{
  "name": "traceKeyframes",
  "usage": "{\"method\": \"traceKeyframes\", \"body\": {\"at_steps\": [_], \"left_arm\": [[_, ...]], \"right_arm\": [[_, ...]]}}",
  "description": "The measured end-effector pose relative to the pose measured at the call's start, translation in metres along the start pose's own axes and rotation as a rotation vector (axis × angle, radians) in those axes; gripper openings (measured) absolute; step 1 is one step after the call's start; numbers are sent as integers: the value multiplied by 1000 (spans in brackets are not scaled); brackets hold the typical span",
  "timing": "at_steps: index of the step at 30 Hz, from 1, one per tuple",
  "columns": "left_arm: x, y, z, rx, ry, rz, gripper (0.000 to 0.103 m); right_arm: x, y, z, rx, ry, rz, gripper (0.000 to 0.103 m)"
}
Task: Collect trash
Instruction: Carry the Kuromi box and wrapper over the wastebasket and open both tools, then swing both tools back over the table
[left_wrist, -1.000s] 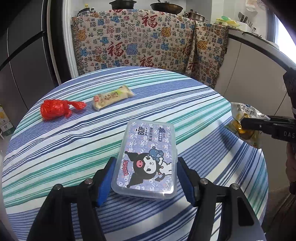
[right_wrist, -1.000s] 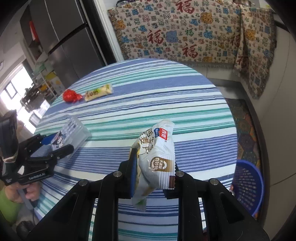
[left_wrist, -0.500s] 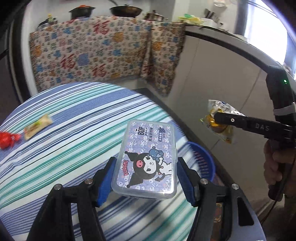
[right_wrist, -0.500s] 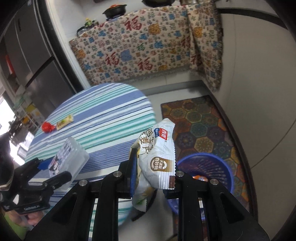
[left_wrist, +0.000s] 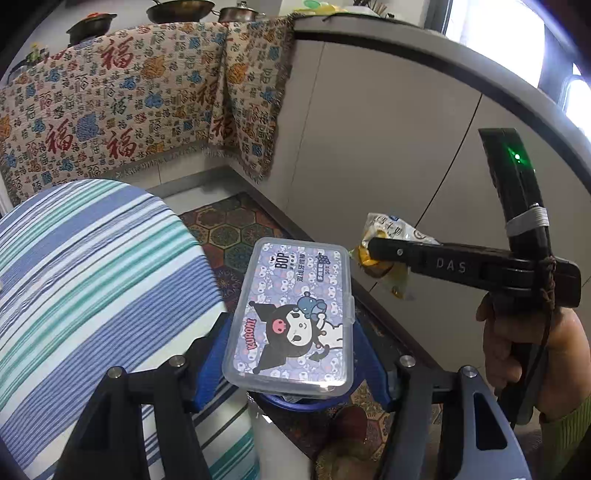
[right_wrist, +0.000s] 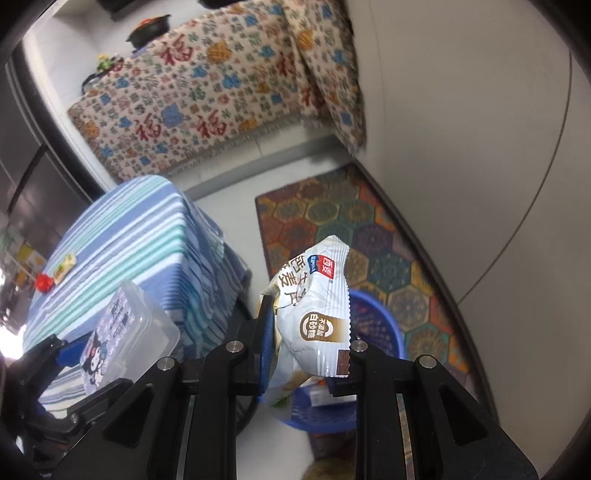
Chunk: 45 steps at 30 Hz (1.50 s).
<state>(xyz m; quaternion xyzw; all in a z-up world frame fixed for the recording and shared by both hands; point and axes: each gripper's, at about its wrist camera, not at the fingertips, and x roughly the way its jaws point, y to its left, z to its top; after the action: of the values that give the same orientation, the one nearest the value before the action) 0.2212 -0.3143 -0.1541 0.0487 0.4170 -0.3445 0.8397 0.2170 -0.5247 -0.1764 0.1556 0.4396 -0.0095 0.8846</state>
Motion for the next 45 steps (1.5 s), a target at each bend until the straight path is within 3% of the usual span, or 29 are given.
{"method": "traceKeyframes", "body": {"at_steps": [12, 25, 27, 28, 29, 30, 33, 38, 41, 45], "left_arm": [[69, -25, -9, 13, 88, 15, 65], [109, -36, -8, 57, 130, 38, 66], [115, -35, -8, 67, 139, 42, 66], [118, -36, -10, 70, 151, 49, 67], [124, -36, -11, 76, 169, 56, 67], [129, -36, -12, 75, 180, 75, 68], [137, -38, -14, 86, 178, 89, 71], [125, -31, -9, 26, 147, 24, 71], [93, -30, -6, -2, 106, -18, 71], [32, -18, -10, -26, 25, 8, 71]], "right_arm": [[13, -41, -4, 67, 61, -2, 22], [27, -55, 0, 114, 90, -3, 23], [30, -54, 2, 123, 86, 2, 27], [29, -55, 2, 129, 77, 4, 34], [28, -55, 3, 134, 65, 10, 51], [26, -56, 4, 141, 52, 11, 58], [16, -61, 7, 180, 4, 10, 60], [-2, -69, 9, 215, -72, -14, 69], [-7, -60, 13, 176, -86, -62, 73], [-13, -27, 18, 85, -109, -75, 74]]}}
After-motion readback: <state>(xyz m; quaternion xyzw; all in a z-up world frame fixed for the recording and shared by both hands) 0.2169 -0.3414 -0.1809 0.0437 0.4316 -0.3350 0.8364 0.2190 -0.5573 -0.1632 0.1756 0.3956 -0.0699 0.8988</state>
